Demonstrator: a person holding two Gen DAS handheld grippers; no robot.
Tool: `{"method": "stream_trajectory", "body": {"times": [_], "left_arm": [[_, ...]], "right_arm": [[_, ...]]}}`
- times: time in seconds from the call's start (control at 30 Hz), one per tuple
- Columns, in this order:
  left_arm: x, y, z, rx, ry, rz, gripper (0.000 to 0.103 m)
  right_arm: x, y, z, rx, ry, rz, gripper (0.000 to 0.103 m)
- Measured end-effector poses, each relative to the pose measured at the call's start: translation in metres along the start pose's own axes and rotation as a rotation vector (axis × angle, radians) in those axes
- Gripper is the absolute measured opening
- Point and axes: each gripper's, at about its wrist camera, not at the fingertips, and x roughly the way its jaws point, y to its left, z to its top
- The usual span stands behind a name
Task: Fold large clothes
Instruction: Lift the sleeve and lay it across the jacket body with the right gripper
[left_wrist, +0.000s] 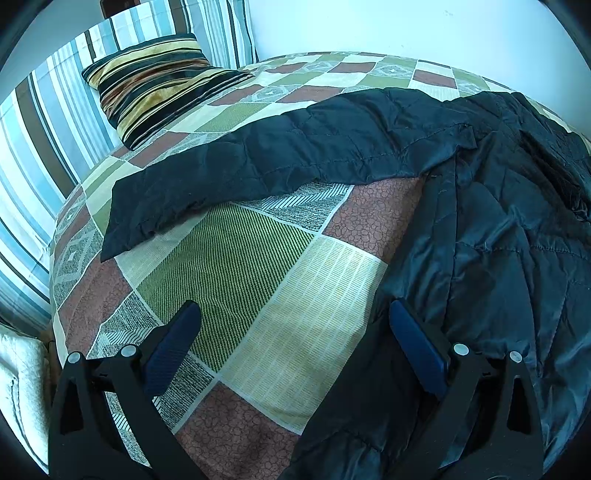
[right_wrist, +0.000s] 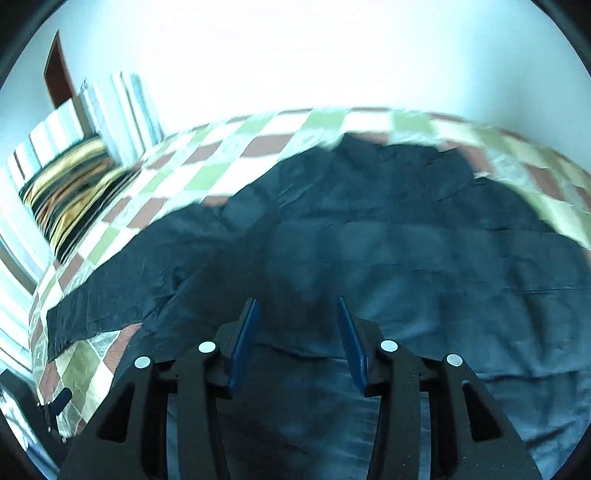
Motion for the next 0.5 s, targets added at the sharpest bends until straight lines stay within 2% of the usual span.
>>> {"method": "stream_trajectory", "body": {"times": [0.1,0.17,0.27,0.33,0.4,0.5], "left_arm": [[0.0,0.0,0.0,0.001,-0.001,0.001,0.101],[0.0,0.0,0.0,0.002,-0.003,0.003,0.101],[0.0,0.001,0.0,0.005,-0.005,0.008,0.101],[0.0,0.0,0.0,0.007,-0.005,0.012,0.101],[0.0,-0.001,0.0,0.01,-0.006,0.018,0.101],[0.0,-0.002,0.0,0.016,-0.009,0.028,0.101]], "right_arm": [[-0.025,-0.058,0.003,0.065,-0.038,-0.102,0.042],[-0.03,-0.103,0.003,0.127,-0.033,-0.179,0.025],[-0.028,-0.171,-0.005,0.251,0.001,-0.272,0.022],[-0.022,-0.193,-0.012,0.277,0.03,-0.313,0.022],[-0.012,-0.213,-0.023,0.304,0.067,-0.313,0.022],[0.004,-0.222,-0.031,0.313,0.094,-0.309,0.019]]}}
